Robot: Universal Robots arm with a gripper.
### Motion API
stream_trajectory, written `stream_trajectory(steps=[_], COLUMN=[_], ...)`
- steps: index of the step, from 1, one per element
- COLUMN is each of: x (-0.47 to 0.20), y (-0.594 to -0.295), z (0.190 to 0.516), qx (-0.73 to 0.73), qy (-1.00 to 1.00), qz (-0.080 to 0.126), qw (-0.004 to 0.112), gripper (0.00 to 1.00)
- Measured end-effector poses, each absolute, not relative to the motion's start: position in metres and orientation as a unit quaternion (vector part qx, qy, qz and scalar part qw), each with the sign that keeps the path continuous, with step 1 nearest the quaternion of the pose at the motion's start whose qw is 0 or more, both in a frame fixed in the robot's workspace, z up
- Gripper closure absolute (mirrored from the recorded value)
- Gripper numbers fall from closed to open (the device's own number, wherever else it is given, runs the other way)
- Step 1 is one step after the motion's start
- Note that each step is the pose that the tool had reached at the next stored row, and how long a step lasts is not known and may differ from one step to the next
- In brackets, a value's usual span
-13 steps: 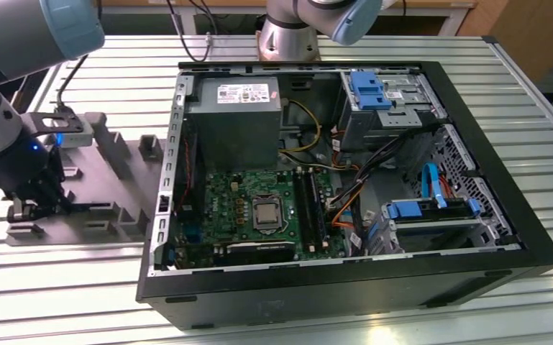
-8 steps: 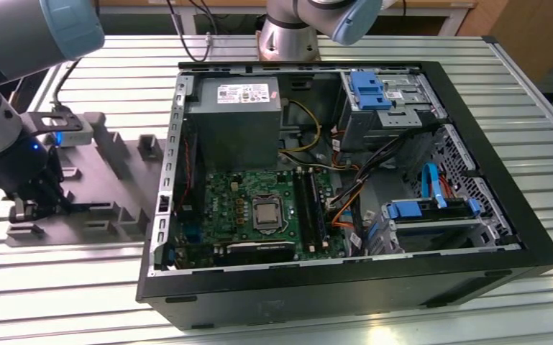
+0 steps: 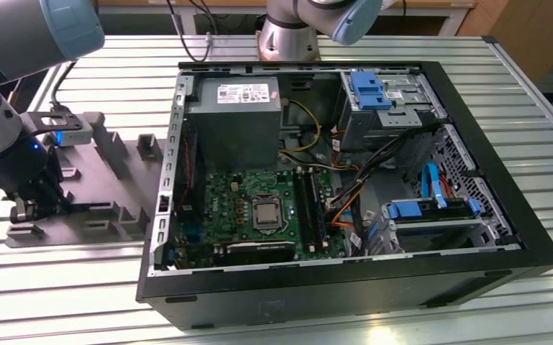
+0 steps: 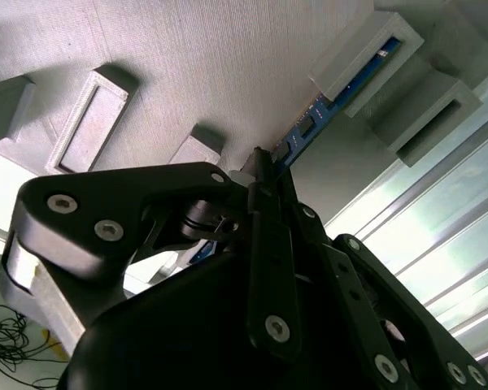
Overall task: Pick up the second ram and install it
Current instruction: 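Pick up the second ram and move it above second insertion slot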
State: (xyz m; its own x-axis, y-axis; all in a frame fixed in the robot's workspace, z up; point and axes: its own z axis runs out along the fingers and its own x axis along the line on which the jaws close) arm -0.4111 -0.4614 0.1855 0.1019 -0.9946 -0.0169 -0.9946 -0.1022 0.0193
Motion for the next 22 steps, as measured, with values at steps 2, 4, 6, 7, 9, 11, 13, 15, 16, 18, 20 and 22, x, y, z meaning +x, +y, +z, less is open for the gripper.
stream_trajectory(steps=[2, 4, 6, 7, 9, 11, 13, 15, 16, 18, 20, 22], x=[-0.4111, -0.4111, -0.4111, -0.4111, -0.4111, -0.4111, -0.4111, -0.4111, -0.411, -0.4111, -0.4111, -0.4111], y=[-0.4614, -0.4614, -0.4614, -0.4614, -0.4614, -0.4614, -0.4614, -0.4614, -0.4614, -0.4614, -0.4614, -0.4614], z=[0.1855, 0.1855, 0.1855, 0.1855, 0.1855, 0.1855, 0.1855, 0.1857, 0.1861, 0.1871, 0.188, 0.1883], qx=[0.741, 0.741, 0.74, 0.739, 0.739, 0.739, 0.739, 0.739, 0.739, 0.739, 0.739, 0.739], qy=[-0.672, -0.672, -0.673, -0.673, -0.674, -0.674, -0.674, -0.674, -0.674, -0.674, -0.674, -0.674], qz=[-0.013, -0.013, -0.013, -0.013, -0.013, -0.013, -0.013, -0.013, -0.013, -0.013, -0.013, -0.013], qw=[0.001, 0.001, 0.001, 0.002, 0.002, 0.002, 0.002, 0.001, 0.001, 0.002, 0.002, 0.001], gripper=[0.86, 0.86, 0.86, 0.86, 0.86, 0.86, 0.86, 0.86, 0.86, 0.86, 0.86, 0.86])
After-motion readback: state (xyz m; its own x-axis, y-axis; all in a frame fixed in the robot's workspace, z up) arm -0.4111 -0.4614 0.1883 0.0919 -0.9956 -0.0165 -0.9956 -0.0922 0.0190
